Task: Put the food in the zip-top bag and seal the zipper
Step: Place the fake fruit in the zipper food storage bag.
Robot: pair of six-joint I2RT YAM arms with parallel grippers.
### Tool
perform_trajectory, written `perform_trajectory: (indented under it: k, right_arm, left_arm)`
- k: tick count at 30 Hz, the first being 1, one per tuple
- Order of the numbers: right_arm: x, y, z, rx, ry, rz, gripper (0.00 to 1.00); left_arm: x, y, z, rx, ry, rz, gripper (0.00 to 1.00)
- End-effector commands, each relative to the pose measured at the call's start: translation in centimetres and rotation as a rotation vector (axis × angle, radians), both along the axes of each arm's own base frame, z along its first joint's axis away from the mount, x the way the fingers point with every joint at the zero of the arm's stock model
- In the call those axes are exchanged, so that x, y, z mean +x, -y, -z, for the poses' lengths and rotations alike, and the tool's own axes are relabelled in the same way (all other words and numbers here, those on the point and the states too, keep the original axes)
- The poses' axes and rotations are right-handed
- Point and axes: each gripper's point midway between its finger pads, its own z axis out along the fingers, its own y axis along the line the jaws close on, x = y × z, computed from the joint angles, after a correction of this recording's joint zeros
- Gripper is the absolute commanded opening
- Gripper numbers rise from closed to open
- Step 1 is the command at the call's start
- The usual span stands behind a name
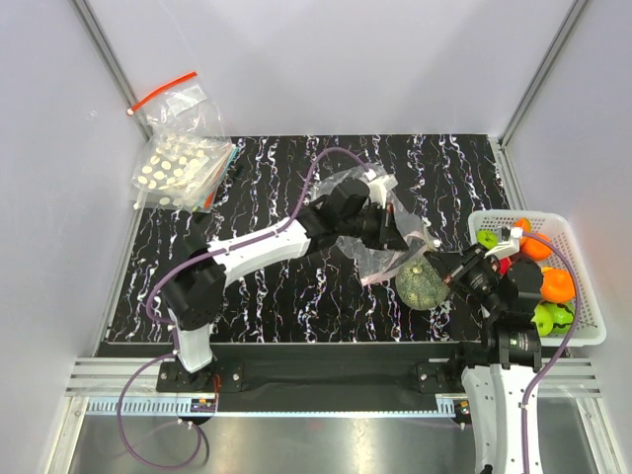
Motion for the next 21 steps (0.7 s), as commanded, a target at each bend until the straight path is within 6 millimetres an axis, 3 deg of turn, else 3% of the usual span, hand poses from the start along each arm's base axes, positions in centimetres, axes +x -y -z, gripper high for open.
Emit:
perform_trajectory:
  k: [1,2,5,10,15,21]
  right_arm:
    - [1.4,0.8,-2.4,0.055,0.118,0.073,0.00]
    - [1.6,0.8,-1.5,0.067,0.106,0.079,0.00]
    - [2.1,0.6,-1.2,0.091,0.111,0.067,0.00]
    - [1.8,0.6,-3.1,0.093,0.146,0.066,0.00]
    - [1.8,1.2,-5.8,0.092,0.199,0.106,0.00]
    - [1.6,0.6,-10.4,0.071,0.256,0.064,0.00]
  left_arm:
    - [-1.3,0.6,-2.2,-0.100,0.026,0.050,0.00]
    - [-1.5,0.6,-1.2,-0.092,0.017,0.054,0.00]
    - [-1.4,0.4,0.5,-0.056,0.020,0.044,0.00]
    - [-0.6,0.4,1.7,-0.019,0.030,0.034,0.00]
    - [-1.2,1.4,0.7,-0.045,0.022,0.055,0.00]
    - [-0.6,2.1,-2.2,-0.068,0.046,0.049,0.00]
